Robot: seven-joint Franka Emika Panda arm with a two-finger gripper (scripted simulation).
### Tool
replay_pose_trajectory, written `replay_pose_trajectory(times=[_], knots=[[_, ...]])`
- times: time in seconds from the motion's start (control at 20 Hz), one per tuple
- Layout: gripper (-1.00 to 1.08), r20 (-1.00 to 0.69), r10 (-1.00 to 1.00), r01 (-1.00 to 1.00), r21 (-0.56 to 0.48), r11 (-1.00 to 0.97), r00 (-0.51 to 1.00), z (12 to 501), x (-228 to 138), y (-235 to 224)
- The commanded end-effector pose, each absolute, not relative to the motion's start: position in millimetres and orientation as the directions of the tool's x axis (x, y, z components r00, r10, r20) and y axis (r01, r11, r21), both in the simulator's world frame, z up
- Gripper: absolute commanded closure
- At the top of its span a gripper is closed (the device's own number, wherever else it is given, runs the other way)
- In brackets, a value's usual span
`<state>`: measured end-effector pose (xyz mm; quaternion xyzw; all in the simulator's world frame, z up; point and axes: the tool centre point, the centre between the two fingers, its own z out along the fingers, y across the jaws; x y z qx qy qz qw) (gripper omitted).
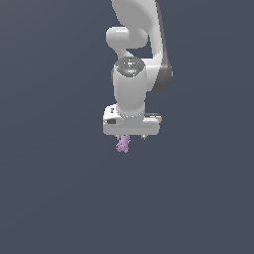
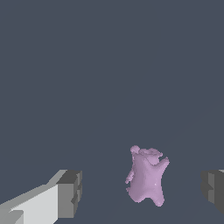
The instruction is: Pick up the object and move it to a goal position.
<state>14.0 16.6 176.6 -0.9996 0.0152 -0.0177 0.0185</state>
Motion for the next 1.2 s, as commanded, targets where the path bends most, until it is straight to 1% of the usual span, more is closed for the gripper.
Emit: replay_pose_trajectory(times=[0.0,0.65,0.9,1.15], knots=[[-0.92,0.035,-0.031,-0.030,-0.038,-0.999,0.999,176.6,14.0,16.6],[-0.92,0.051,0.024,0.025,-0.022,-0.999,0.998,185.3,18.6,14.7],[-0.92,0.044,-0.002,-0.001,-0.021,-1.000,0.999,173.7,12.1,10.7],[-0.92,0.029,-0.060,-0.060,-0.016,-0.998,0.998,148.6,-3.7,1.7]])
